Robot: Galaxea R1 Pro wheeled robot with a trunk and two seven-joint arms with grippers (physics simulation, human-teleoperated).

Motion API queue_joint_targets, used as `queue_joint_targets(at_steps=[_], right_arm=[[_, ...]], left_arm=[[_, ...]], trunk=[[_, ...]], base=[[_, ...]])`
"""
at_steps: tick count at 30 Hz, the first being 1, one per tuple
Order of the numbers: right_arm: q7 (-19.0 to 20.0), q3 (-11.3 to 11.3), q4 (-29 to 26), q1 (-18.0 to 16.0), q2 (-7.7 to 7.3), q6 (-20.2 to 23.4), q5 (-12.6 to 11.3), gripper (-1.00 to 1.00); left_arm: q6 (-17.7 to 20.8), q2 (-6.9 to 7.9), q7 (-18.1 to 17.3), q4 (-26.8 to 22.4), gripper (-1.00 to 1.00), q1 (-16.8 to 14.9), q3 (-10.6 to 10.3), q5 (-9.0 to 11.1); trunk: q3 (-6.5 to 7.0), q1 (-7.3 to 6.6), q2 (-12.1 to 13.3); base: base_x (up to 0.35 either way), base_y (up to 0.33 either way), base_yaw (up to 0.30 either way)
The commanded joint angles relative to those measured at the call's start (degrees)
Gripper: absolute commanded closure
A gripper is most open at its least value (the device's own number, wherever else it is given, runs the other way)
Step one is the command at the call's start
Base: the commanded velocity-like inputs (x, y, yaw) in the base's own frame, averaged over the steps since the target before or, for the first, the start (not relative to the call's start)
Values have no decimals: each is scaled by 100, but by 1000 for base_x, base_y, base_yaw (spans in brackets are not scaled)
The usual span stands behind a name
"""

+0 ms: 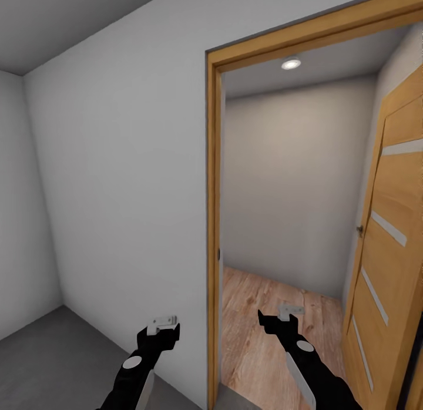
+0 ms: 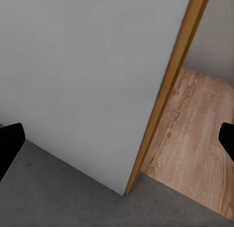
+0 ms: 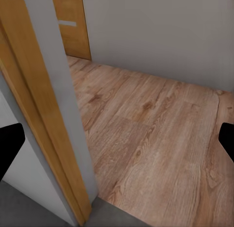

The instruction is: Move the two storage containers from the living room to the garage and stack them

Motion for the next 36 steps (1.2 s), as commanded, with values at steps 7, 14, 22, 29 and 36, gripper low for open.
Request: queue_joint_targets(at_steps=[7,14,22,29,36], right_arm=[[-42,31,-11,-1,-12,23,-59,-100],[-42,31,-11,-1,-14,8,-59,-100],[-42,34,-10,-1,-9,23,-59,-100],[-42,34,-11,-1,-12,24,-64,-100],[-42,34,-11,-1,-10,24,-61,-100]], left_arm=[[32,0,27,-7,-100,0,-8,-17],[32,0,27,-7,-100,0,-8,-17],[46,0,20,-7,-100,0,-8,-17],[42,0,18,-7,-100,0,-8,-17],[40,0,16,-7,-100,-1,-8,-17]], trunk=[[-3,2,-5],[-3,2,-5],[-3,2,-5],[-3,2,-5],[-3,2,-5]], base=[[0,0,-7],[0,0,0],[0,38,-162],[0,146,-283],[0,13,-297]])
